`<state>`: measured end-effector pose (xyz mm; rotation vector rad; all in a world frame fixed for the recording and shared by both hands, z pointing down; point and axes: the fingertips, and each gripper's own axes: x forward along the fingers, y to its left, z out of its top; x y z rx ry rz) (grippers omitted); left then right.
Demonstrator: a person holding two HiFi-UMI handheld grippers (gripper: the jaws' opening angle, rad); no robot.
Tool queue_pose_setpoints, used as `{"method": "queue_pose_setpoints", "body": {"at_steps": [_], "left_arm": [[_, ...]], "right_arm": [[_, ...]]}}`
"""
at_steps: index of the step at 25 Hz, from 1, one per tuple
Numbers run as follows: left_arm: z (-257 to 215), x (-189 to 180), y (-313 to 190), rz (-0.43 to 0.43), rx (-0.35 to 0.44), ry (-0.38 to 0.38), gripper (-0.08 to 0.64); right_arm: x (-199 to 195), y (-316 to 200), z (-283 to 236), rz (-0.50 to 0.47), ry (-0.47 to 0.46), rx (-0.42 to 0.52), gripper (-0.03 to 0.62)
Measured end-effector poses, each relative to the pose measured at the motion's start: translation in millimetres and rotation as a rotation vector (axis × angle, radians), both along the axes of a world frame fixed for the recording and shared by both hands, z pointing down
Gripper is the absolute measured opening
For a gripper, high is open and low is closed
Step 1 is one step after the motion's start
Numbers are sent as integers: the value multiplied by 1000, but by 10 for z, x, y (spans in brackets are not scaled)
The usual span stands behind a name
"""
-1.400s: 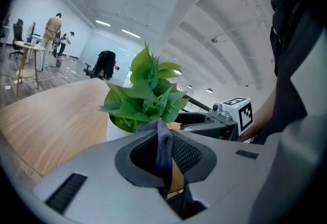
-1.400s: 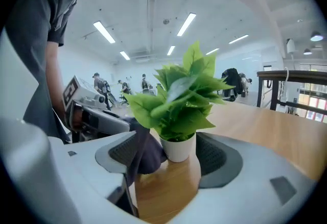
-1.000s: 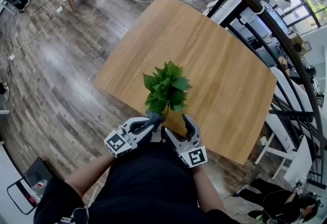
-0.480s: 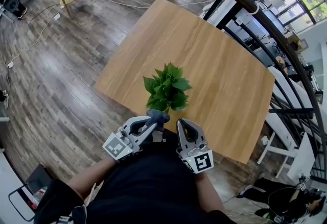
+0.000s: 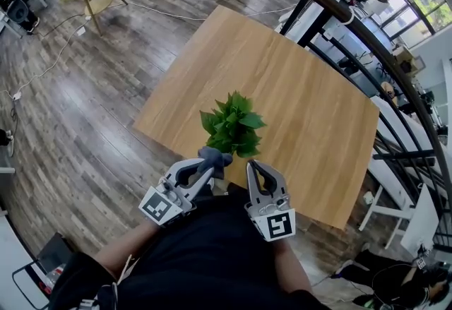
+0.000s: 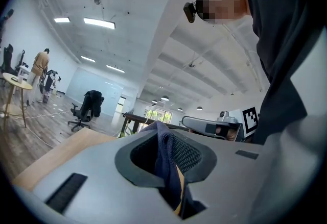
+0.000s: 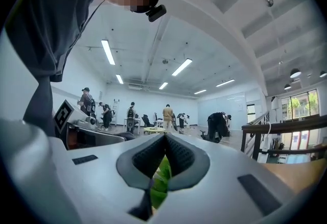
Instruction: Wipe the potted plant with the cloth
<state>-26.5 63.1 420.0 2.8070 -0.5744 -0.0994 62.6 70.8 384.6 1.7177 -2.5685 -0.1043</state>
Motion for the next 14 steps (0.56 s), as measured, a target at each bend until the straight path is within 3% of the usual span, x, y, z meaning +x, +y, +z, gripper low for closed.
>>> {"method": "queue_pose_setpoints", "body": {"at_steps": [8,14], "left_arm": [[-46,38,12,27,-23,24,66],[-79,24,17,18,-3,24,66]], "right_arm": [[-21,20,73,20,-16,-35,16],[-135,22,-10,2,-16,-5,15]]}}
